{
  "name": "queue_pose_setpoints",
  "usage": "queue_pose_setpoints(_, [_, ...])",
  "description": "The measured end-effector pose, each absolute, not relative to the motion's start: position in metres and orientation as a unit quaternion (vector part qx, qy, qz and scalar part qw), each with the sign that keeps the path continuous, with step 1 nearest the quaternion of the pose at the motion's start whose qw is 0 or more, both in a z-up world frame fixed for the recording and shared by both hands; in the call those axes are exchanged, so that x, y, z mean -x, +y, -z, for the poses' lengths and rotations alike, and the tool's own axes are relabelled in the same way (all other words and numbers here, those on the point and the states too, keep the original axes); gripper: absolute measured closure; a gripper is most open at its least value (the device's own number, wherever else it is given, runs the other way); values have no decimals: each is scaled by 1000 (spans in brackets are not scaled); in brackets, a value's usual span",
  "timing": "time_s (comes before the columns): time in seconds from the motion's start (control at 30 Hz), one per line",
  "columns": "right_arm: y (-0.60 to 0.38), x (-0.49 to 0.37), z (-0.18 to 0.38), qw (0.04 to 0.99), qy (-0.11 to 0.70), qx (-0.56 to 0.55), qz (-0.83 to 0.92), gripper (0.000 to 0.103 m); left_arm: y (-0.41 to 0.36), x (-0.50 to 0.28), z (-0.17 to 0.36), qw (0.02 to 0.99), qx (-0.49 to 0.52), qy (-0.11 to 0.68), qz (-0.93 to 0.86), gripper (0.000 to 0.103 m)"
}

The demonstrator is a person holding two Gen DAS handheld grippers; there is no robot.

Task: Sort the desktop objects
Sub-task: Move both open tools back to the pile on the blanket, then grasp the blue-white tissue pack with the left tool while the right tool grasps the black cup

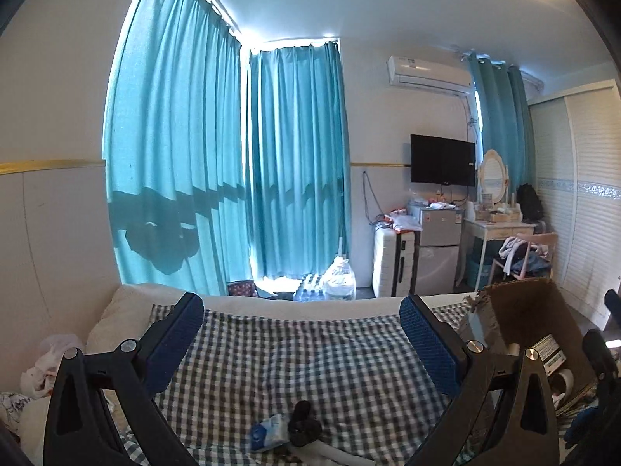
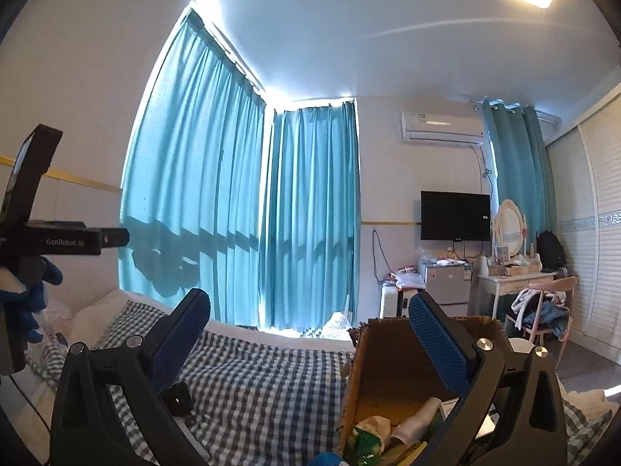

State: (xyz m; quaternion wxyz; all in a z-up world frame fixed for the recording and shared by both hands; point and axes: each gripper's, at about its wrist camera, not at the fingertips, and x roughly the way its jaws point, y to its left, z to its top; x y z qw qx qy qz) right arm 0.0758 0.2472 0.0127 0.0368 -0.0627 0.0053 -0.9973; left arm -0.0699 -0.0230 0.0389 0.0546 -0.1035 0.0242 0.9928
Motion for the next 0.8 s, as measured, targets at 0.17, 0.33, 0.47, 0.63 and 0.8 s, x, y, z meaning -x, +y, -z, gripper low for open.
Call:
queue_pose_setpoints(0.17, [209,-50,0,60,33,34,997,0,-50,84,-20,39,121,36,-991,0])
queue_pose_setpoints(0.33, [175,-24,22,76,54,-12,996,0,-75,100,7,30,149,20,-988,0])
queue_pose_setpoints(0.47, [157,5,42,85,56,-67,993,0,-85,116,35,26,191,41,-980,0])
queue_pose_setpoints(0.63, [129,35,64,117,76,-113,984,0,-98,136,68,22,238,66,-969,0])
queue_pose_setpoints(0.8, [107,67,94,143,86,-168,971,0,-108,161,107,33,307,72,-948,0])
